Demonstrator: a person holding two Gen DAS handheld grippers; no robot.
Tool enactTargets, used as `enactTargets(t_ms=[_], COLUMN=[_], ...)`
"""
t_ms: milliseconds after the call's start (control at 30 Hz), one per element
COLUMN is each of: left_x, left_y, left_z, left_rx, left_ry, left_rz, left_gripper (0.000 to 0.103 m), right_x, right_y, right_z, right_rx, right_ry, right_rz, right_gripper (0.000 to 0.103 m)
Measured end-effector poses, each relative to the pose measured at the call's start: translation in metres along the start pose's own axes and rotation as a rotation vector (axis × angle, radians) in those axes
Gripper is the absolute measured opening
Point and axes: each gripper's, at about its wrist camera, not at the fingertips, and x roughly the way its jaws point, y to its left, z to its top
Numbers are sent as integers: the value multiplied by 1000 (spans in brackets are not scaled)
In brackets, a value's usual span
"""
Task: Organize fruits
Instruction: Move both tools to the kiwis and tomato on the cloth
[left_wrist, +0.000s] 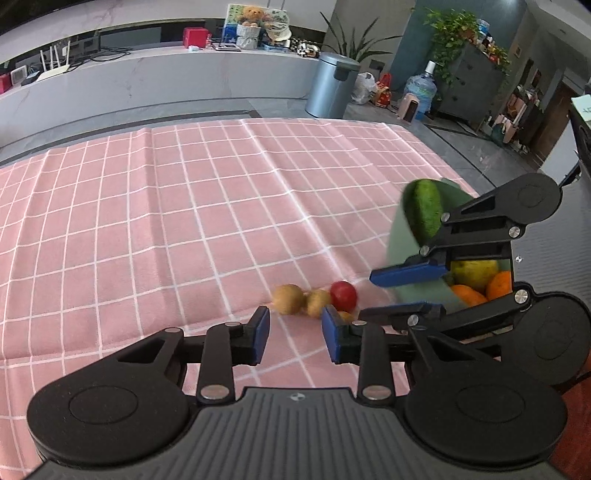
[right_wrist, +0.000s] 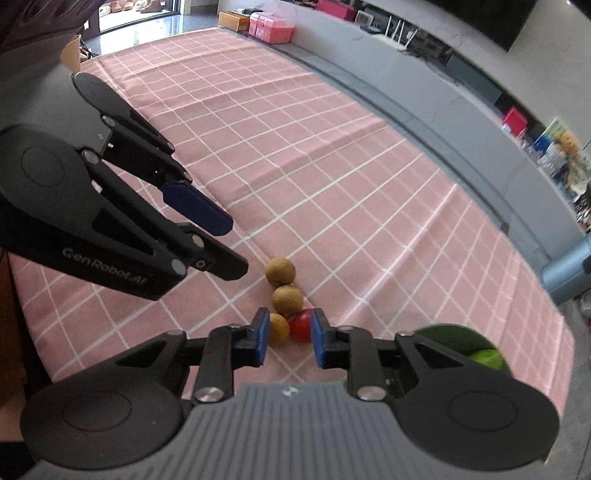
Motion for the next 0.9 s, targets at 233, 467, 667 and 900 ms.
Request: enactTargets(t_ms=[233,467,667,900], left_x=[17,30,39,47], left_y=[14,22,27,31], left_z=[2,5,7,9], left_rx=[-23,-62,-93,-120], left_ry=[19,31,39,42], left_rz=[-42,-81,-89,-108], left_gripper=[37,36,31,28], right_x=[30,50,55,58], right_y=[-6,-14,-14,-11], right_z=[11,16,18,18], right_rx=[24,33,12,-31], right_ry=[45,71,63,56], right_rz=[45,67,84,96], right_gripper=[20,21,21,21])
